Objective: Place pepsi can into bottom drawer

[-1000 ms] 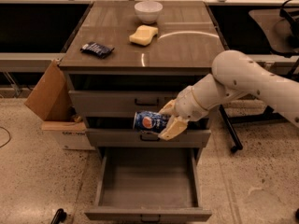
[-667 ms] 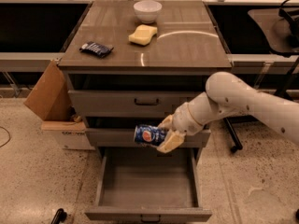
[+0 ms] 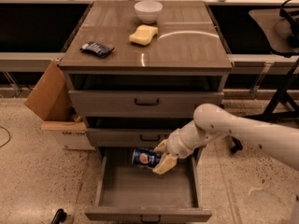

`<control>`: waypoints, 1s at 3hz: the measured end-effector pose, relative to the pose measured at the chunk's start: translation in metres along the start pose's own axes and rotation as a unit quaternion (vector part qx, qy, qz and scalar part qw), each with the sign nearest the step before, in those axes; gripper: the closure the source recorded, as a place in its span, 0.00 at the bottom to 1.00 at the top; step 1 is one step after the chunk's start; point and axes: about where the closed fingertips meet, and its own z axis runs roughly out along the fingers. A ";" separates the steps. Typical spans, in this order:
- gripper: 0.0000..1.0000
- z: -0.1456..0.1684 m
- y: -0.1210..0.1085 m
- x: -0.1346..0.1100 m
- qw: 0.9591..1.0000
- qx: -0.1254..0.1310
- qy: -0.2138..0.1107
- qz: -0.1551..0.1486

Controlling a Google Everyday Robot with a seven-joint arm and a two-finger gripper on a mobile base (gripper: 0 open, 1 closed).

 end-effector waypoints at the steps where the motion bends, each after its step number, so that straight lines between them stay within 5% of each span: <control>1: 1.00 0.058 0.009 0.035 0.999 -0.025 -0.018 0.032; 3: 1.00 0.087 -0.006 0.082 0.999 -0.007 -0.001 0.043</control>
Offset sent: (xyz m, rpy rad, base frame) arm -0.0119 0.0100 -0.0473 0.0255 0.0531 -0.0148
